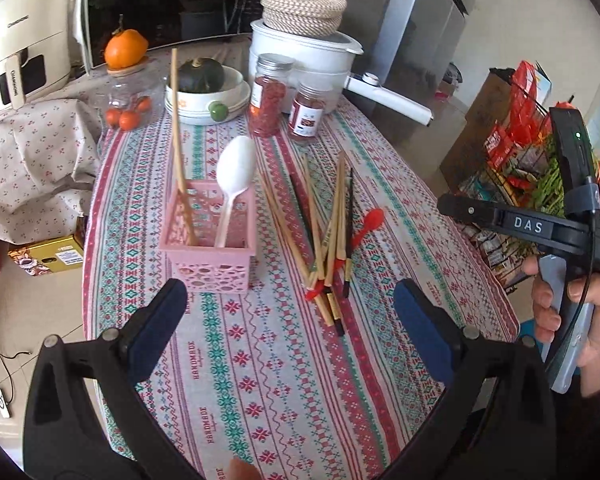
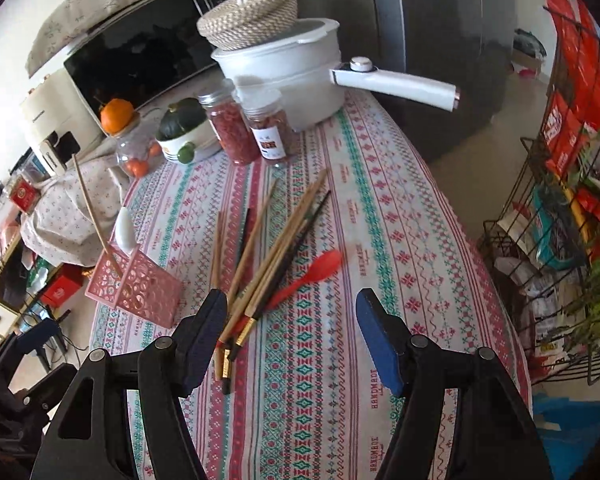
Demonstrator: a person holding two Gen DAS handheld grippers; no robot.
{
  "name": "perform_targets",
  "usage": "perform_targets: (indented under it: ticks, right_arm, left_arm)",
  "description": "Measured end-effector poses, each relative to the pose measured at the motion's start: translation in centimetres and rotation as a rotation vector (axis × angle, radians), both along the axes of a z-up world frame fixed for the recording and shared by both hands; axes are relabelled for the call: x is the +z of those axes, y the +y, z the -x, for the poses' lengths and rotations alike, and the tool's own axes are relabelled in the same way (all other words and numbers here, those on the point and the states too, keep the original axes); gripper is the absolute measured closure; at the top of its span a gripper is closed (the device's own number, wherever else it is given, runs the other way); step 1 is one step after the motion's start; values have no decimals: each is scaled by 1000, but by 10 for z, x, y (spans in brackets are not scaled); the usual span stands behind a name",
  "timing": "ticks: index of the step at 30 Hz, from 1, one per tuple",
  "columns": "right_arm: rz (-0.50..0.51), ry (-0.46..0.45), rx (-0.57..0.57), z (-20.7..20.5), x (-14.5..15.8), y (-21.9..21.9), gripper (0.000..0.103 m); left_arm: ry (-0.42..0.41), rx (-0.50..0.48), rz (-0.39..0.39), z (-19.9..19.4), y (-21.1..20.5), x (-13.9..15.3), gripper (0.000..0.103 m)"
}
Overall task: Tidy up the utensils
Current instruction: 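Grasp another wooden chopstick from the pile with the left tool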
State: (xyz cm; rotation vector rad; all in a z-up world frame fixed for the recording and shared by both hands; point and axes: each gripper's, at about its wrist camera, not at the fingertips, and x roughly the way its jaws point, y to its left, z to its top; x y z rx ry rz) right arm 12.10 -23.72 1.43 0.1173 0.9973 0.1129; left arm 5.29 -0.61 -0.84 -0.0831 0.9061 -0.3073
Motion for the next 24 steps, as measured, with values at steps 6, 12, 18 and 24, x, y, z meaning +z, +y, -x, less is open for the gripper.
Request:
perform_targets:
  ticks: [6, 12, 18, 24]
  right_arm:
    - [-20, 112, -44, -12, -17, -30, 33]
    - [-31, 162, -74, -27, -33, -51, 33]
    - [-47, 199, -110, -44, -46, -71, 34]
    - [-72, 236, -114, -52, -56, -78, 34]
  left_arm:
    - [54, -36, -70, -14, -34, 4, 1]
    - [111, -45, -138, -46, -73, 6, 4]
    - [214, -77, -198, -101, -113, -19, 42]
    - [293, -29, -275, -155, -124, -60, 78]
